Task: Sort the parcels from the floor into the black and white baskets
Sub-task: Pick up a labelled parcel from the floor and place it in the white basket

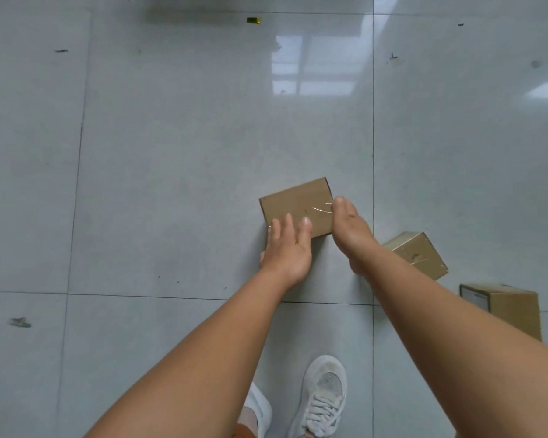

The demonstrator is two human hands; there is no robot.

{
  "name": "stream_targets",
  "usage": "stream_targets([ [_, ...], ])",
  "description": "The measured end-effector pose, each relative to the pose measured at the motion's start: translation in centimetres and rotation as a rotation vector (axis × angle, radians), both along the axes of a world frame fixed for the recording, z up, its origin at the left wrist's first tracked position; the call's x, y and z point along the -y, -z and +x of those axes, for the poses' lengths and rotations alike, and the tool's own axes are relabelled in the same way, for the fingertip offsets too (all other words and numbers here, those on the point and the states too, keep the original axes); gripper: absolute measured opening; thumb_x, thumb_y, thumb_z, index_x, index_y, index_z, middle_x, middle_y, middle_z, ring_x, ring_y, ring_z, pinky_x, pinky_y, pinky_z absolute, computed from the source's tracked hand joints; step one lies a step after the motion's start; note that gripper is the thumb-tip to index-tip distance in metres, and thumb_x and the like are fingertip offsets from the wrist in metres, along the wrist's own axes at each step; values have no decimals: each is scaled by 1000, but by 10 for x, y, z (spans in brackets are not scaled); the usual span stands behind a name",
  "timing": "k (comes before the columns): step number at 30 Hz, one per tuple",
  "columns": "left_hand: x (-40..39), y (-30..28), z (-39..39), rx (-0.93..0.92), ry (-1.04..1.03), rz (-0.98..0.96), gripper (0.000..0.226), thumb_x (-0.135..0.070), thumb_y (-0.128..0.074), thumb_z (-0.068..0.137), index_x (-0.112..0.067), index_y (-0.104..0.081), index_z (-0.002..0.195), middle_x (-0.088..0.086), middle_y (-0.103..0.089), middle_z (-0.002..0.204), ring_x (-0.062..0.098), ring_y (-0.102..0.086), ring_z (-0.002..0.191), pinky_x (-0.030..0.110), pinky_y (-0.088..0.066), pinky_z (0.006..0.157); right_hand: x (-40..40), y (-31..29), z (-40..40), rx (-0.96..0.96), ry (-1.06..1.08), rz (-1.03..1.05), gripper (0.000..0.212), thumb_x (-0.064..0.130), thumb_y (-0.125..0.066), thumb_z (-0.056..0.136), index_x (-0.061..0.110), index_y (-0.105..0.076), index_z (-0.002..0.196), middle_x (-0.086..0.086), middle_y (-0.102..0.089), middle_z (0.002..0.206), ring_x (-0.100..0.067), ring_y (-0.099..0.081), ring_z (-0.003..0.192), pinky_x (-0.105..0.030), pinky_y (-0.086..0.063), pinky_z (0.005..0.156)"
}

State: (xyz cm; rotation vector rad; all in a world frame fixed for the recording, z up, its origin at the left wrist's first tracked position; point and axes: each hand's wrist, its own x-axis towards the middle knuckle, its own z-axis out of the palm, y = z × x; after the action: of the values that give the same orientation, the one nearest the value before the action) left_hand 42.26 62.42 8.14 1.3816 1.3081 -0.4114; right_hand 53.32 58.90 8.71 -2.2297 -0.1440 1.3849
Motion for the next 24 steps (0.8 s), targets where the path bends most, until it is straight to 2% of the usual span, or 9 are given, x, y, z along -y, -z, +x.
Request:
stream_targets([
  [2, -3, 2, -10, -46, -77, 9, 68, -59, -11, 96, -23, -4, 153, 3, 9, 161, 17, 8, 148, 43, 0, 118, -2, 2, -14, 41, -69, 57, 55, 45, -17, 103, 20, -32, 149, 1, -34, 154, -19, -32, 141, -31, -25, 111],
  [4, -10, 8, -25, -98, -203, 18, 69, -60, -13, 95, -24, -4, 153, 7, 4, 161, 21, 4, 148, 41, -2, 117, -3, 4, -32, 53, -160, 102, 57, 45, -17, 103, 14, -39, 146, -2, -40, 151, -20, -34, 140, -36, -25, 116],
  [6, -19, 16, -43, -109, -321, 32, 67, -58, -15, 96, -23, -7, 153, 6, -4, 161, 22, -2, 148, 39, -5, 117, -4, 8, -45, 29, -171, 121, 55, 45, -20, 103, 13, -42, 142, -4, -47, 145, -21, -41, 135, -38, -29, 113],
  [8, -26, 23, -58, -98, -409, 38, 66, -58, -15, 97, -24, -12, 153, 4, -14, 160, 22, -12, 147, 41, -11, 119, -5, 14, -49, 30, -115, 116, 49, 42, -24, 103, 14, -41, 140, -4, -49, 139, -20, -46, 126, -32, -33, 105],
  [13, -38, 40, -82, -101, -618, 3, 62, -55, -14, 98, -21, -35, 145, 7, -40, 148, 27, -37, 135, 37, -27, 109, -4, 40, -40, 54, -92, 24, 60, 45, -28, 102, 19, -12, 155, 0, -14, 162, -21, -17, 147, -37, -17, 116],
  [19, -43, 74, -109, -162, -804, -75, 73, -65, -17, 93, -19, -32, 148, 6, -38, 150, 29, -36, 136, 41, -26, 114, -19, 71, -40, -42, -129, -35, 64, 48, -28, 101, 23, -7, 155, 1, -13, 162, -23, -20, 146, -37, -20, 114],
  [21, -41, 84, -117, -132, -819, -117, 80, -73, -14, 88, -23, -36, 146, 3, -41, 149, 27, -40, 134, 45, -27, 114, -26, 80, -45, -83, -154, -58, 56, 45, -27, 102, 20, -20, 152, -4, -29, 155, -26, -35, 134, -35, -33, 103],
  [22, -41, 88, -119, -113, -827, -129, 83, -76, -14, 84, -25, -37, 145, 1, -43, 147, 25, -42, 133, 46, -28, 113, -28, 84, -47, -96, -161, -56, 50, 43, -27, 102, 18, -29, 145, -7, -40, 144, -26, -41, 120, -32, -37, 89],
  [24, -41, 96, -126, -93, -868, -136, 87, -80, -16, 79, -27, -41, 142, 0, -46, 145, 25, -44, 131, 48, -29, 112, -32, 88, -52, -108, -151, -50, 41, 40, -26, 103, 17, -38, 134, -6, -44, 121, -22, -40, 103, -29, -32, 74],
])
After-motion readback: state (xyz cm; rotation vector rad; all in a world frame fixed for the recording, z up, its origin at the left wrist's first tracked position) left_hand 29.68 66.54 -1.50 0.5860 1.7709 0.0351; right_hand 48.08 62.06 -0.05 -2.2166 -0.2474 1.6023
